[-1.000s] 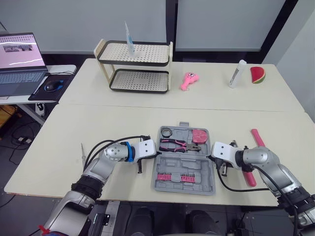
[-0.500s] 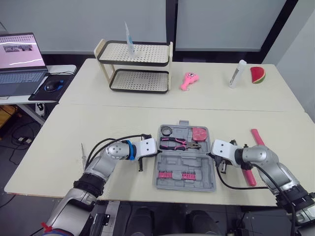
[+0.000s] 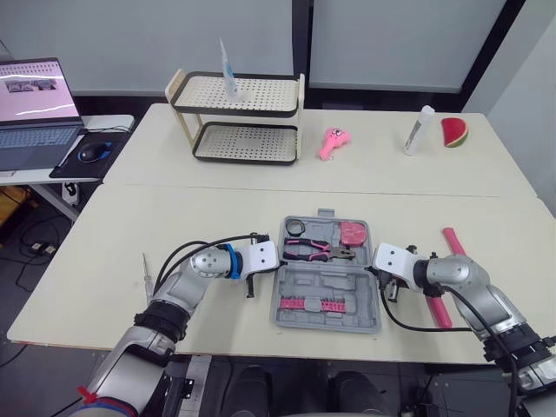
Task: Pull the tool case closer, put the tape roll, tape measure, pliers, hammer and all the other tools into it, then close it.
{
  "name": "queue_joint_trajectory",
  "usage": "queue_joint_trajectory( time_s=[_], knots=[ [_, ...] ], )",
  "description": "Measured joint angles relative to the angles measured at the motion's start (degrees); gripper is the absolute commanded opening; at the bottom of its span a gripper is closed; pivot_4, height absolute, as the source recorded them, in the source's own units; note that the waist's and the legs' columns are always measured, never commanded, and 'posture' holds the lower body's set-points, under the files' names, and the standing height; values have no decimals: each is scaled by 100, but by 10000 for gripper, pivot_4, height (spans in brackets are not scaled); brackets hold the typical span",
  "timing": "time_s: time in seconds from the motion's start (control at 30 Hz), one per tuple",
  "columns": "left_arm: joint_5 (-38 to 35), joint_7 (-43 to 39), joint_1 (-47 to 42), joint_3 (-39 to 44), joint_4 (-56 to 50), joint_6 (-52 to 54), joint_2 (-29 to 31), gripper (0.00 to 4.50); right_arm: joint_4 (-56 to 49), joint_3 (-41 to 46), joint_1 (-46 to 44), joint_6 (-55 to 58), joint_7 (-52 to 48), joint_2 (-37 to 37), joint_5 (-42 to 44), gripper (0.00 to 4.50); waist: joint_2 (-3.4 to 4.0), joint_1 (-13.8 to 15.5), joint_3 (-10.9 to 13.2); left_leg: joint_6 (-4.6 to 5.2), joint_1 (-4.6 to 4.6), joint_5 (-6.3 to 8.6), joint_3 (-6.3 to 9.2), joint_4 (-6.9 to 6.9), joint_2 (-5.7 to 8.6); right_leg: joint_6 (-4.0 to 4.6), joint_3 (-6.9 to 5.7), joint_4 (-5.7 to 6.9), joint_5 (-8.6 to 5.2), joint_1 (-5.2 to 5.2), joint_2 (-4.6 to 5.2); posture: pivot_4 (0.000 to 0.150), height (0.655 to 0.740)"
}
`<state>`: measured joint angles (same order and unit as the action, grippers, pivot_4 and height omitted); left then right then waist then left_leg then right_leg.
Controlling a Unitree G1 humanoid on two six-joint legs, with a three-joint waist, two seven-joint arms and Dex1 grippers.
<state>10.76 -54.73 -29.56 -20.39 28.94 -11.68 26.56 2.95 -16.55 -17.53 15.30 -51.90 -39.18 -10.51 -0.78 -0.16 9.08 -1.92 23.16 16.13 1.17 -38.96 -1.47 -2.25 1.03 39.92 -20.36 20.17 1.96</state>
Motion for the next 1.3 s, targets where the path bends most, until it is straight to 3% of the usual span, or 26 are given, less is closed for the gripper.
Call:
queue_joint_trajectory(
  time_s=[0.63, 0.9, 1.03, 1.3],
  knots=[
    [17, -90, 229, 11, -382, 152, 89, 0, -30, -3, 33, -11, -22, 25, -28, 32, 1, -9, -1, 1, -4, 1, -1, 3, -1, 0, 0, 0, 0, -1, 0, 1500, 7400],
    [55, 32, 223, 9, -258, -169, 247, 0, 102, 39, 32, -516, 22, -142, -39, 32, 0, -12, -1, 1, -4, 1, -3, 3, -3, 0, 1, -1, 0, 1, -1, 1500, 7400],
    [-549, -244, 619, 438, -657, 197, 592, 0, -199, 659, 198, -342, -191, -407, 529, 32, 0, -29, 2, 0, -1, 1, -2, 9, -12, 0, 1, 0, 0, 6, 0, 1500, 7400],
    [-2792, -1125, 1724, 2681, -2086, 1958, 2146, 24453, -938, 2898, 1128, 367, -1166, -1360, 2415, 14999, 3, -32, 6, 20, 2, 12, 10, 13, -13, 0, -7, -7, 0, -2, 11, 1500, 7400]
  ],
)
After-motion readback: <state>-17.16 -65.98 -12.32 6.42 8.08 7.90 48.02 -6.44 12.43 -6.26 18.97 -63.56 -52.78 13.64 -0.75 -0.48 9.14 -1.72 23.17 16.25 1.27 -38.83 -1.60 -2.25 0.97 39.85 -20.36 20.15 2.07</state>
